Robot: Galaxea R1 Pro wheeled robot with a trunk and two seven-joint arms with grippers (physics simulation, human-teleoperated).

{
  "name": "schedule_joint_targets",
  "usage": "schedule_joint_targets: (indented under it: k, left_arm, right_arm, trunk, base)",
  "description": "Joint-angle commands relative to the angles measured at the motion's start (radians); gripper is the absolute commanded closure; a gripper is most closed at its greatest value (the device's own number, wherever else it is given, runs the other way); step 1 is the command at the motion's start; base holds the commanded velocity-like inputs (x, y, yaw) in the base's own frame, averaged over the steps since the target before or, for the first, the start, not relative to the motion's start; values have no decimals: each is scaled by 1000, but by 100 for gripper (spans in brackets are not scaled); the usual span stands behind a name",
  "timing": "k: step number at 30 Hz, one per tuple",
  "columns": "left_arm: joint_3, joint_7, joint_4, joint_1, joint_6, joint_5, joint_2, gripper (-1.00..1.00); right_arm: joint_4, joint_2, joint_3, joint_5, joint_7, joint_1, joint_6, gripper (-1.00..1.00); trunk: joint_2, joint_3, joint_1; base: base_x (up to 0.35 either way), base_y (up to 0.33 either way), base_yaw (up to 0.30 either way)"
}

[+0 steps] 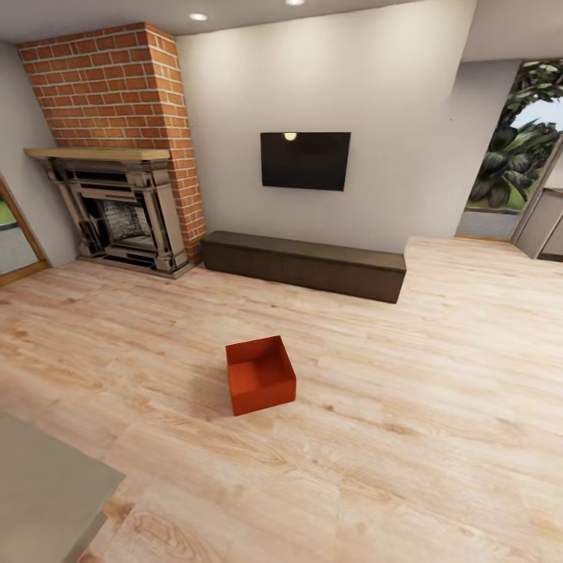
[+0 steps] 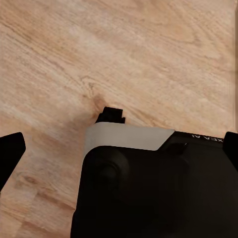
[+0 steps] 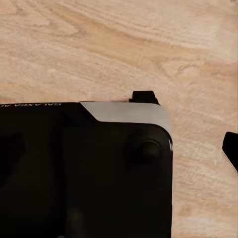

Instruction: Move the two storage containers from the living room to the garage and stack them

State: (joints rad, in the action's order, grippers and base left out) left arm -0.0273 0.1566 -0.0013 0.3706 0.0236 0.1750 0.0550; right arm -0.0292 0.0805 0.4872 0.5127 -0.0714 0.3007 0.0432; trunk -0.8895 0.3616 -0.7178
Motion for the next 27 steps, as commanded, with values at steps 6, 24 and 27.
schedule_joint_targets:
  k: [6,24,27]
  left_arm:
    - [-3,3,0,1,2,8,0,-100]
    - [-3,3,0,1,2,8,-1,-100]
    - [-3,3,0,1,2,8,-1,-100]
  right_arm:
    - [-3,1,8,9,-2,1,4,-100]
    - [-3,1,8,10,-2,1,6,-100]
    - [-3,0,8,10,-2,1,6,-100]
  trunk:
    - [-1,1,-1]
    - [-1,1,-1]
    - [-1,1,-1]
  base:
    - [323,0,0]
    - [323,0,0]
    - [323,0,0]
